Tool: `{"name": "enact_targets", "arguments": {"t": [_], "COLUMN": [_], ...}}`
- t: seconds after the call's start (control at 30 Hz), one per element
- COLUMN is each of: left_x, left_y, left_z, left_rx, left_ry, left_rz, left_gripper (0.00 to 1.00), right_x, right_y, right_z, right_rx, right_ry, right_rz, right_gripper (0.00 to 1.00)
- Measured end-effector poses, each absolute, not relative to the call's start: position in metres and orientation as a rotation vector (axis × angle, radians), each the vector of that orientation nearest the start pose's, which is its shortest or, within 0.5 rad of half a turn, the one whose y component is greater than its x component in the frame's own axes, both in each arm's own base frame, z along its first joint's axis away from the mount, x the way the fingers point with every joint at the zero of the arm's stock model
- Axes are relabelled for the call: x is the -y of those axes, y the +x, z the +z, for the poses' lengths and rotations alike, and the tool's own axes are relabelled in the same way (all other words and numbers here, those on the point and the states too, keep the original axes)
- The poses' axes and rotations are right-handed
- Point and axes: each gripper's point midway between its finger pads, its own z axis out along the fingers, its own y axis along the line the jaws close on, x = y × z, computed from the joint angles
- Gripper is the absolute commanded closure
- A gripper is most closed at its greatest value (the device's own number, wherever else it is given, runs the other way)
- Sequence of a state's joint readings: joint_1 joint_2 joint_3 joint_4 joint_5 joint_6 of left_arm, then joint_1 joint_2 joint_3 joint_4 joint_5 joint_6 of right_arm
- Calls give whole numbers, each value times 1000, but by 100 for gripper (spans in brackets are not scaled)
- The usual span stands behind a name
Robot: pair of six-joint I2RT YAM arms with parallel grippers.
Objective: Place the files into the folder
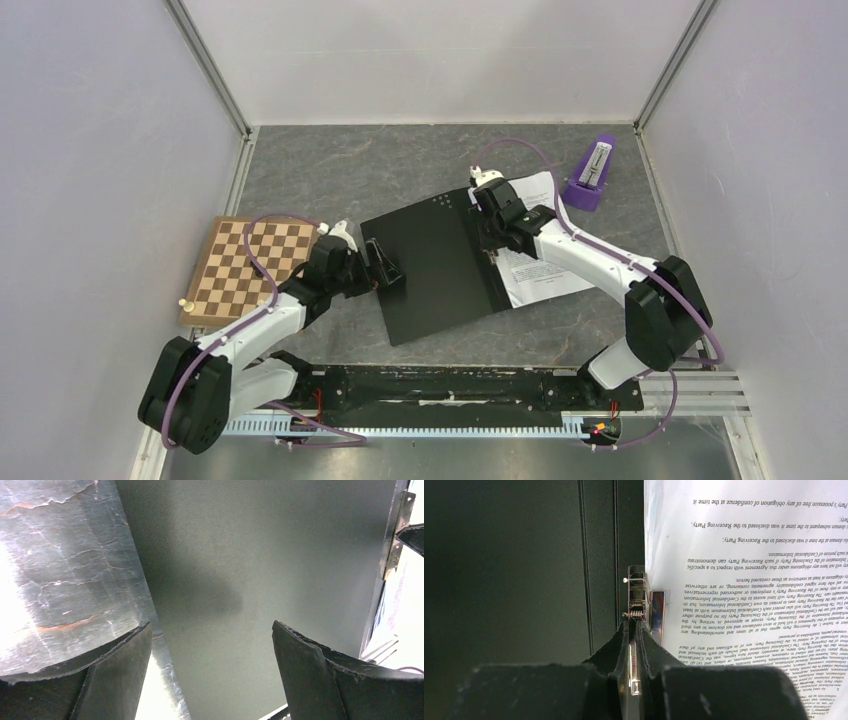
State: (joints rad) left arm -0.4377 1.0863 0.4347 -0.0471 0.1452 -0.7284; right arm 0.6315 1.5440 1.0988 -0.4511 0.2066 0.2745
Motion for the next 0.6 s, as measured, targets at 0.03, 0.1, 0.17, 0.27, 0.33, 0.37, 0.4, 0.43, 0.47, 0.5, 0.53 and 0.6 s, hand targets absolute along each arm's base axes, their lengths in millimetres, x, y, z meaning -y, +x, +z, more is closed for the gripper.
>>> {"name": "enact_targets", "arguments": {"t": [0.03, 0.1, 0.17, 0.27, 0.33, 0.37, 0.4, 0.43, 0.47, 0.5, 0.53, 0.6], "left_x": [174, 178, 182, 186, 188, 189, 190, 190, 191, 191, 191, 191], "left_y": [245, 246, 247, 248, 249, 249, 250, 250, 249, 249, 249, 249], "left_z": [65, 67, 69, 72, 74, 75, 76, 77, 78, 79, 81, 84], "left_rx": [-2358, -2334, -2306, -2272, -2251, -2243, -2233, -2226, -2220, -2210, -2203, -2186], "left_ry": [-258, -243, -226, -210, -205, -203, -198, -196, -194, -191, -189, -185], "left_rz": [-770, -800, -835, -876, -901, -907, -916, -924, -932, -938, -942, -947], "left_gripper": [5, 5, 5, 5, 5, 5, 5, 5, 5, 5, 5, 5], "right_x": [-206, -204, -203, -199, -195, -194, -193, -192, -191, -191, -190, -189], "right_y": [324, 323, 323, 323, 324, 324, 323, 323, 323, 324, 324, 324], "right_z": [107, 108, 108, 107, 107, 106, 106, 106, 106, 106, 106, 107], "right_rx": [-2423, -2427, -2430, -2437, -2443, -2446, -2449, -2449, -2451, -2451, -2450, -2450], "right_ry": [-349, -353, -353, -350, -343, -341, -341, -340, -339, -338, -336, -333], "right_rz": [147, 146, 144, 134, 127, 126, 122, 121, 119, 118, 118, 118], "right_gripper": [100, 100, 100, 100, 100, 100, 100, 100, 100, 100, 100, 100]}}
